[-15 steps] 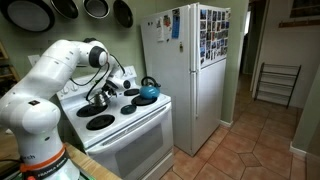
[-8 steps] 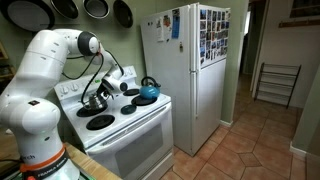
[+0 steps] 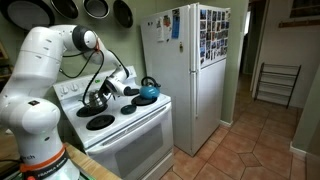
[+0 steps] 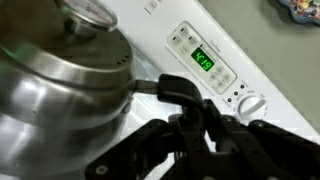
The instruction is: Pick up the silver stove top kettle on the middle of the rear stove plate and put it on the left rear stove plate
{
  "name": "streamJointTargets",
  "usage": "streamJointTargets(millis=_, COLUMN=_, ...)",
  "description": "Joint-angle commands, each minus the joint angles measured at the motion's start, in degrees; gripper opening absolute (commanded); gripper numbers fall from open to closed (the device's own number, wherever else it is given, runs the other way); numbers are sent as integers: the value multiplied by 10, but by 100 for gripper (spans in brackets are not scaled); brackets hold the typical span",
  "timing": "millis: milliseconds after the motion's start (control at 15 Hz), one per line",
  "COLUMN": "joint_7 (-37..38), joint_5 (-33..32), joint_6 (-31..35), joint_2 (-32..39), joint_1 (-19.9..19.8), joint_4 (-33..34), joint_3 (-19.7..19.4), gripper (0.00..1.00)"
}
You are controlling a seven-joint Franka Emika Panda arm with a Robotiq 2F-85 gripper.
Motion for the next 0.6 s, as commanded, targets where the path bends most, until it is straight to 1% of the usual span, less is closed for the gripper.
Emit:
streamJointTargets(millis=0, joint_7=58, joint_5=7, joint_6=-36, joint_2=17, joint_1=8, joint_4=21, joint_3=-19, gripper=4)
streamJointTargets(millis=133, joint_7=83, joint_5=10, joint_6=-25, joint_2=28, joint_1=16, joint_4=38, joint_3=-21, gripper=4)
streamJointTargets(millis=200, joint_7=97, joint_5=16, joint_6=-10, joint_2=32, joint_1=23, joint_4=48, joint_3=-21, gripper=4)
streamJointTargets(millis=333, joint_7=125, joint_5=9, joint_6=9, joint_2=45, joint_1=38, joint_4=71, joint_3=-19, gripper=4)
streamJointTargets(millis=467, joint_7=145, joint_5=8, joint_6=72, joint_2=54, joint_1=66, joint_4=95, joint_3=-21, gripper=4)
streamJointTargets(millis=533, joint_7=110, joint_5=2, joint_6=32, joint_2=44, joint_1=45, joint_4=67, joint_3=-22, gripper=4)
